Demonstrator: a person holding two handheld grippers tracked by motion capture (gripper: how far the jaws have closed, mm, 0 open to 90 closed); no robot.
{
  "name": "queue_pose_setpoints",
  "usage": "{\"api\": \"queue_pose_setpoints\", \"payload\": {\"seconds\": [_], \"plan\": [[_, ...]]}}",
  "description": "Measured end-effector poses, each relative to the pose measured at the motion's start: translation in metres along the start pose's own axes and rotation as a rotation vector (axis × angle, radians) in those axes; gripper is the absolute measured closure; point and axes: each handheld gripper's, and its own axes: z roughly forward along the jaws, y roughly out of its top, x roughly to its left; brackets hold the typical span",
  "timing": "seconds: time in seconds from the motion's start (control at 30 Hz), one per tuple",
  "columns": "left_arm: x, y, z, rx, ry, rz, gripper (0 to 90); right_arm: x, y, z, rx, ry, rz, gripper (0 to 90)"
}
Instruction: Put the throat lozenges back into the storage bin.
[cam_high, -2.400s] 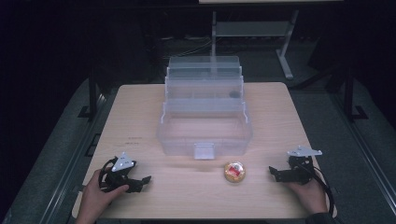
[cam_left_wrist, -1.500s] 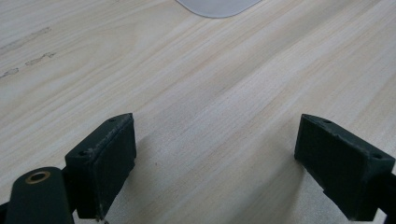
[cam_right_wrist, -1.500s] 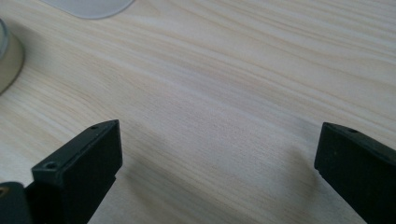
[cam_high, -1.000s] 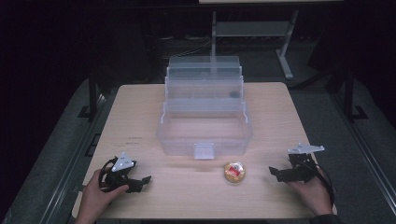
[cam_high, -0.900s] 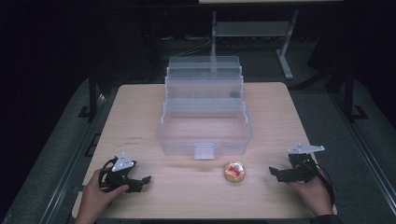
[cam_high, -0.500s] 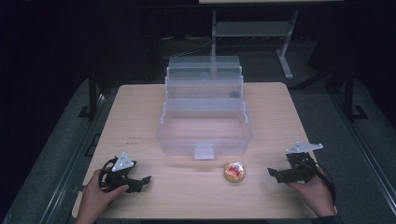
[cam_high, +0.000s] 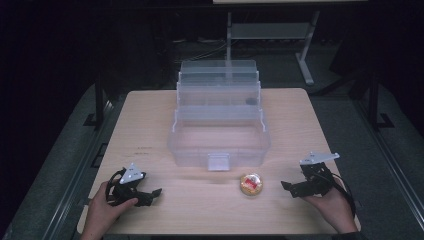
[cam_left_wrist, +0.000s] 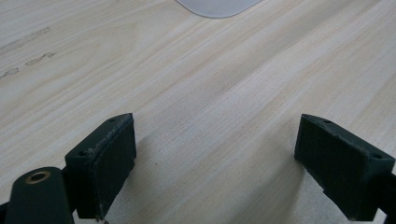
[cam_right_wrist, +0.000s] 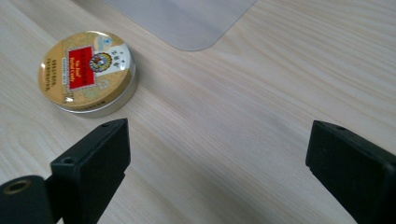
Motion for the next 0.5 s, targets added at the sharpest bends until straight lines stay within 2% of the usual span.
{"api": "queue_pose_setpoints", "payload": {"seconds": [0.5], "plan": [[-0.0002, 0.0000, 0.0002, -0.003, 0.000, -0.003, 11.7, 0.0108, 0.0085, 0.0046, 0.002, 0.031, -0.035, 6.4]]}}
